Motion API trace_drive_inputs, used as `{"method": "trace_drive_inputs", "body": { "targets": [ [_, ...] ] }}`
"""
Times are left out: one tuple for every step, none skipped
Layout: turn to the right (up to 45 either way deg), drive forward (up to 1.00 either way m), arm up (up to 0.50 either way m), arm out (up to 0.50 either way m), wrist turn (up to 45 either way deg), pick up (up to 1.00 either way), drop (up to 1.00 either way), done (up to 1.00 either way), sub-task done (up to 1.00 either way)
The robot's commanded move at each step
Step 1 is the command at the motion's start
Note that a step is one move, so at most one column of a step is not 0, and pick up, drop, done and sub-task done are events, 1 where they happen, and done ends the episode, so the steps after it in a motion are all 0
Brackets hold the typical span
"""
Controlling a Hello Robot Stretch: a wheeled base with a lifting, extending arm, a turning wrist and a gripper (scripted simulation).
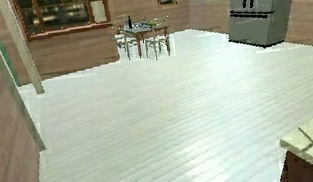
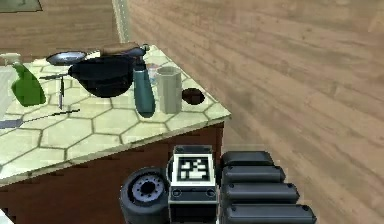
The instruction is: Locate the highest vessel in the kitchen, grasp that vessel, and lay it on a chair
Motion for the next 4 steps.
{"method": "trace_drive_inputs", "body": {
  "targets": [
    [0.0, 0.85, 0.00, 0.00, 0.0, 0.00, 0.00, 0.00, 0.00],
    [45.0, 0.00, 0.00, 0.00, 0.0, 0.00, 0.00, 0.00, 0.00],
    [18.0, 0.00, 0.00, 0.00, 0.0, 0.00, 0.00, 0.00, 0.00],
    [0.0, 1.00, 0.00, 0.00, 0.0, 0.00, 0.00, 0.00, 0.00]
  ]
}}
